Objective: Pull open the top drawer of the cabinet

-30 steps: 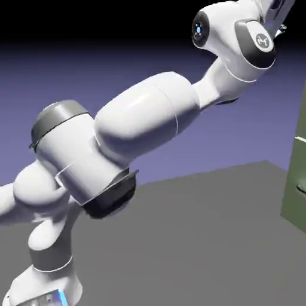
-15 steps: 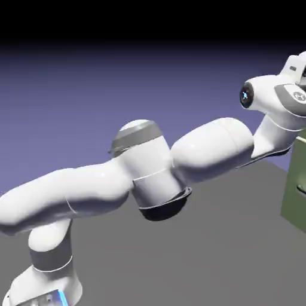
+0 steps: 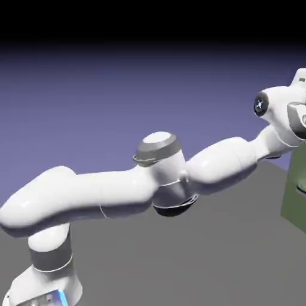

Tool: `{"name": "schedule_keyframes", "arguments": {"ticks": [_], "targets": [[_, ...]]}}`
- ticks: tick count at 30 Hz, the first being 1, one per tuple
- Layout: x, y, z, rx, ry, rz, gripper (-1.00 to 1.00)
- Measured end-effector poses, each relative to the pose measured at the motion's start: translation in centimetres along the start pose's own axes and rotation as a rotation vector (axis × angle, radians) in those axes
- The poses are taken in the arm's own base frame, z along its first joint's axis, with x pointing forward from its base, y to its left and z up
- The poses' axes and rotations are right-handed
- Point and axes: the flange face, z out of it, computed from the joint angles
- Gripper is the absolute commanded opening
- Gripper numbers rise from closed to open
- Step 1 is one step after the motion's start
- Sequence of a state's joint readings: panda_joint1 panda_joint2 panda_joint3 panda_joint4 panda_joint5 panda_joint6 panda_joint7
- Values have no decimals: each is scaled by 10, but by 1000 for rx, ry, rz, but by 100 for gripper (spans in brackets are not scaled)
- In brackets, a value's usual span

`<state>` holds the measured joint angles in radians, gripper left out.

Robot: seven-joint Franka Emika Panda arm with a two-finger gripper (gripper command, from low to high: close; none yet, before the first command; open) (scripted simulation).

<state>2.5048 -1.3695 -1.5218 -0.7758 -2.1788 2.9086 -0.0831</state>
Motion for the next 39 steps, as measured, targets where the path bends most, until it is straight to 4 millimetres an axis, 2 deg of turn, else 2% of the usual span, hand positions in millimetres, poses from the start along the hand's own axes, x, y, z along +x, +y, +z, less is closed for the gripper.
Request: {"name": "schedule_keyframes", "arguments": {"ticks": [4, 11, 23, 28, 39], "targets": [[0, 0, -10, -1, -1, -1, -100], [0, 0, -42, -2, -1, -1, -100], [0, 0, -120, -1, -1, 0, -100], [0, 0, -125, 0, -1, 0, -100], [-2, -2, -221, 1, -5, 5, -100]]}}
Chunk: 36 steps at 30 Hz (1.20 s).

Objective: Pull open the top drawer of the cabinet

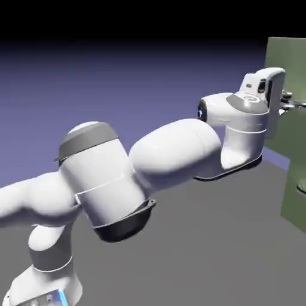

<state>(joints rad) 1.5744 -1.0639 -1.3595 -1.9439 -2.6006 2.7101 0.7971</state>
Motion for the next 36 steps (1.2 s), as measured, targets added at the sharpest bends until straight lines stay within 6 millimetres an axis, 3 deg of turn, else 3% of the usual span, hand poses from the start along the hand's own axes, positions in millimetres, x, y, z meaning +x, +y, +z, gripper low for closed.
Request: {"name": "schedule_keyframes", "arguments": {"ticks": [6, 13, 21, 26, 31, 36], "targets": [[-5, -12, 6, 7, -3, 5, -100], [-2, -5, 16, 3, 4, -6, -100], [3, 3, -21, -7, 11, -6, -100], [4, 3, -22, -6, 10, -5, -100], [1, 1, -10, -5, 6, -3, -100], [2, 2, -14, -5, 8, -5, -100]]}}
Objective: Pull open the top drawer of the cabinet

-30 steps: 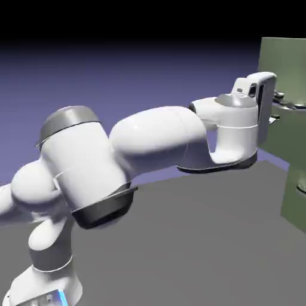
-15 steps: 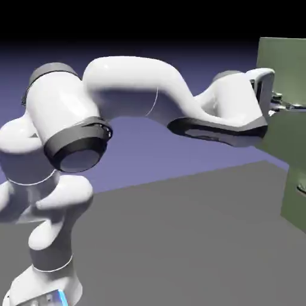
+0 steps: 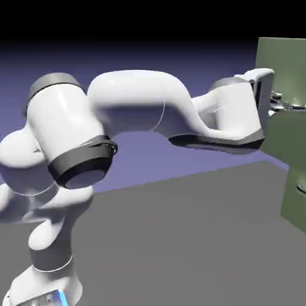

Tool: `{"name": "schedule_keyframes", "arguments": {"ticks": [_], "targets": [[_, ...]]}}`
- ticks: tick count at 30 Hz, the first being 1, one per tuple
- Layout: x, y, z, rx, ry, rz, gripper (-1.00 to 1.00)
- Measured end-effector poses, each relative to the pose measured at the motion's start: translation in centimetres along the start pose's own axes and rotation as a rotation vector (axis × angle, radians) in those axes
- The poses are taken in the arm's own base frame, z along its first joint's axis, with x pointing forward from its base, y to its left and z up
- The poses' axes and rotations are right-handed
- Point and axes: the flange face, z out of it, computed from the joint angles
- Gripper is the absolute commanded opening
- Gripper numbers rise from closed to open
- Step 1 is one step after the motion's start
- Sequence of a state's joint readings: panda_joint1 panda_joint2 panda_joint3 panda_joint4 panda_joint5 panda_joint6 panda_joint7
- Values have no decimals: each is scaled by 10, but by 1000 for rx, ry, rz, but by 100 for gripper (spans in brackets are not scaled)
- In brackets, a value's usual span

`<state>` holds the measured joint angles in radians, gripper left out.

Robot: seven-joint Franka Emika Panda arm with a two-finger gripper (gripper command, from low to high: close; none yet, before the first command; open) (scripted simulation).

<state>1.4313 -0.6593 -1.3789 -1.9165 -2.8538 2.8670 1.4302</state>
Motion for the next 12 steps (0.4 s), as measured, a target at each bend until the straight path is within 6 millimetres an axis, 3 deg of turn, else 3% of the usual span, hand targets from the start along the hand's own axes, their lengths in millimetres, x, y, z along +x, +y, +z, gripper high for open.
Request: {"name": "schedule_keyframes", "arguments": {"ticks": [9, 10, 12], "targets": [[0, 0, -60, 5, -3, -1, -100], [0, 0, -62, 5, -3, -1, 100], [0, 0, -62, 3, -3, 0, 100]]}}
